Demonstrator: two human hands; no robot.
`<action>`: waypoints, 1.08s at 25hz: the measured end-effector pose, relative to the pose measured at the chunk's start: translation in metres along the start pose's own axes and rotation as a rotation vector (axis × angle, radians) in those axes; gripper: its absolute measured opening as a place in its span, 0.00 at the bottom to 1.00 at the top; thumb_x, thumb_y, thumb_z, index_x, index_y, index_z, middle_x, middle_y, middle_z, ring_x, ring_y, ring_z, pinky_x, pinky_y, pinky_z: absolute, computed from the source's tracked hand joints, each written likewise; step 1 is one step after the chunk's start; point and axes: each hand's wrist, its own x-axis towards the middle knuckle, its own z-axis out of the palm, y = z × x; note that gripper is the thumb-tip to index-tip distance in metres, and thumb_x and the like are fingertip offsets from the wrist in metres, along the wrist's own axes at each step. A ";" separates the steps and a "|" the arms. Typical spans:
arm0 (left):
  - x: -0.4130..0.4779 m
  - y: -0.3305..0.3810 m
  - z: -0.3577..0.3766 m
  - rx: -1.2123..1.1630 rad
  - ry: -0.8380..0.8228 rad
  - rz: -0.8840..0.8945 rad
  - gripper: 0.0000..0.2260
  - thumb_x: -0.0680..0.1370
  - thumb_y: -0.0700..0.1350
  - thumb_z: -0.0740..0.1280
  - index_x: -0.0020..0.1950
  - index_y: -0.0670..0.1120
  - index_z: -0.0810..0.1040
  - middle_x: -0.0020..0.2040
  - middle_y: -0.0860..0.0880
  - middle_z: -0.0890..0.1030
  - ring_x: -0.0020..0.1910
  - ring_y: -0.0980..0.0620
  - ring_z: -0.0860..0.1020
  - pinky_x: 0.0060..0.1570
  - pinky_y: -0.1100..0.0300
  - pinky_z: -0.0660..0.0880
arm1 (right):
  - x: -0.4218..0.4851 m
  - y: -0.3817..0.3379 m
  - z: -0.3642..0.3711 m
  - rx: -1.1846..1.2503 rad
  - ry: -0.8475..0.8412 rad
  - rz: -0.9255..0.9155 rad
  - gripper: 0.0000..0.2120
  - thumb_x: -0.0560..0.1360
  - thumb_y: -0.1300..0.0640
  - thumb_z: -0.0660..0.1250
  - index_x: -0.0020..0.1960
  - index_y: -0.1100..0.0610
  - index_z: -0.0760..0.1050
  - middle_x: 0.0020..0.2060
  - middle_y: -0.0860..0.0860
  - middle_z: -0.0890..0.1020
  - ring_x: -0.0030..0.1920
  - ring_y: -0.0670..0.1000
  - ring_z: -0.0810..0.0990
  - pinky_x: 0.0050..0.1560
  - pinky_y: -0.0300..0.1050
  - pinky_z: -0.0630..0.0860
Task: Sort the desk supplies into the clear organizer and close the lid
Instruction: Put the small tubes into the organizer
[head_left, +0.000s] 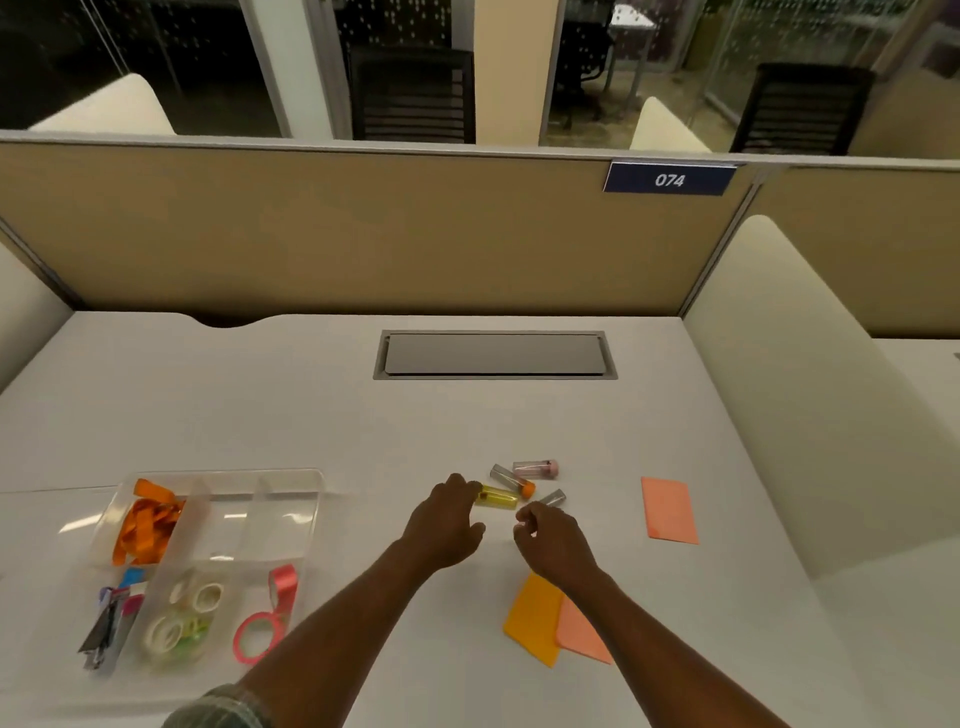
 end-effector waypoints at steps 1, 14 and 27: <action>0.006 0.007 0.007 0.016 -0.001 0.007 0.26 0.76 0.51 0.66 0.72 0.48 0.64 0.68 0.47 0.69 0.63 0.46 0.71 0.57 0.51 0.74 | 0.000 0.011 -0.004 -0.010 0.013 -0.001 0.12 0.76 0.52 0.64 0.57 0.53 0.78 0.52 0.50 0.84 0.54 0.50 0.81 0.54 0.43 0.74; 0.037 0.016 0.059 0.238 0.110 -0.070 0.10 0.69 0.39 0.72 0.49 0.44 0.79 0.46 0.44 0.79 0.40 0.45 0.77 0.31 0.54 0.74 | 0.039 0.066 -0.020 -0.490 -0.052 -0.143 0.28 0.79 0.54 0.61 0.77 0.44 0.58 0.60 0.55 0.72 0.55 0.56 0.77 0.51 0.48 0.75; 0.000 0.004 0.047 0.008 0.009 -0.254 0.09 0.72 0.42 0.63 0.51 0.46 0.72 0.48 0.48 0.75 0.46 0.47 0.76 0.39 0.59 0.67 | 0.014 0.067 0.002 -0.487 0.053 -0.141 0.12 0.75 0.48 0.68 0.55 0.51 0.76 0.52 0.51 0.75 0.48 0.53 0.77 0.40 0.45 0.75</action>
